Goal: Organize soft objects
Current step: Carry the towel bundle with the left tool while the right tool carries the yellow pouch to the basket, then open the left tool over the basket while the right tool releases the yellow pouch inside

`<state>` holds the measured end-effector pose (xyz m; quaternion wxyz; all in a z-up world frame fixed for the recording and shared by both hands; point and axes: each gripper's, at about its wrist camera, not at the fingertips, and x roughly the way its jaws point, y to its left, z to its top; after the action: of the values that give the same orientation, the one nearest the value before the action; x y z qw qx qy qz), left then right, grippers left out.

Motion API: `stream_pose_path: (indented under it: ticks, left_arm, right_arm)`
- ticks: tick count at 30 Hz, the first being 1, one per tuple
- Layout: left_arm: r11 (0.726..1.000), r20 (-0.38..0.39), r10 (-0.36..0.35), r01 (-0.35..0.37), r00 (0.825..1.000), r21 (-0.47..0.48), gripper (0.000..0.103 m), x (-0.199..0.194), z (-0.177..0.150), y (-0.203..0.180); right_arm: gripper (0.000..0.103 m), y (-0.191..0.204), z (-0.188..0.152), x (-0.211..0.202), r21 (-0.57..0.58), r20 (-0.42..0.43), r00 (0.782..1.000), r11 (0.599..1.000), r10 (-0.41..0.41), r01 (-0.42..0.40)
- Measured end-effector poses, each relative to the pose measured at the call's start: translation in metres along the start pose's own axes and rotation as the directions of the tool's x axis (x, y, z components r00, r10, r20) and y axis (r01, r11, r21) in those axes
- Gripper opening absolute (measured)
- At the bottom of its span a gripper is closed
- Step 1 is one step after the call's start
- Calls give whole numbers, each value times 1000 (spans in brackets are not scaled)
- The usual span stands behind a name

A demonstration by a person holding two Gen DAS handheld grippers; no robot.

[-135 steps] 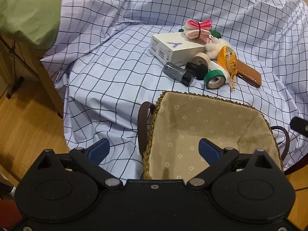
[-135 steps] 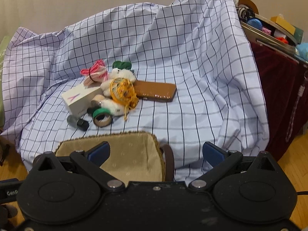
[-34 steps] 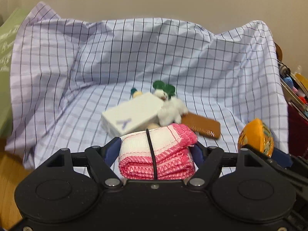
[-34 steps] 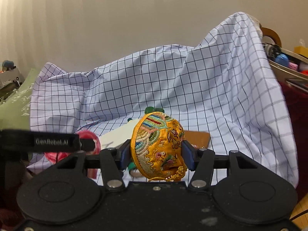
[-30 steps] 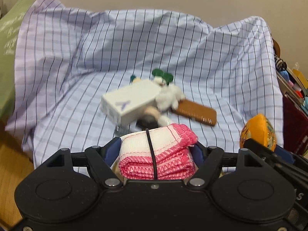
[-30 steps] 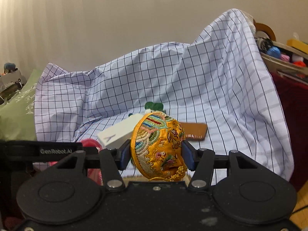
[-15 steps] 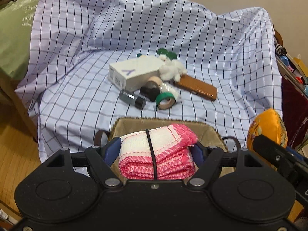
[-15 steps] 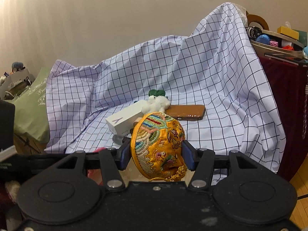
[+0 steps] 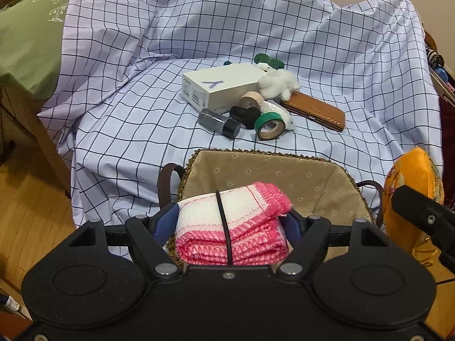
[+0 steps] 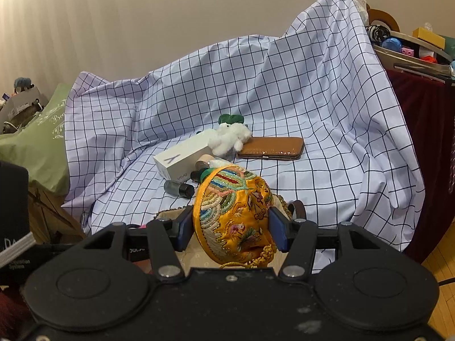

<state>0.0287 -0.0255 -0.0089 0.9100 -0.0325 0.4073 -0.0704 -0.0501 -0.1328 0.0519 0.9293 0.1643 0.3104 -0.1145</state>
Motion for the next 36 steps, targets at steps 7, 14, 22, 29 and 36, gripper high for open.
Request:
stream_pose_path:
  ticks: [7,14,22,29,36]
  left_arm:
    - [1000,4,19,-19,1000,-5,70,1,-2,2]
    - [1000,-1,24,-24,1000,11,71,1,-4,1]
    - [1000,12,20,-20,1000,2,80,-2,-4,2]
    - [1000,12,24,-24,1000,5,82,-4,-7,1]
    - [999,17,30,-29,999,-18,85,-5,-7,4]
  right_arm:
    - [54,-1,0,2,2,-11,1000,1000,-1,1]
    - [54,-3,0,4,6,-24,1000,1000,0,0]
    - [54,-3,-1,6,5,-33,999,1000,0,0]
    - [54,-2,-1,3,-2,-21,1000,1000,6,-6]
    - [54,-4,-2,5,9,-33,999,1000,5,-5]
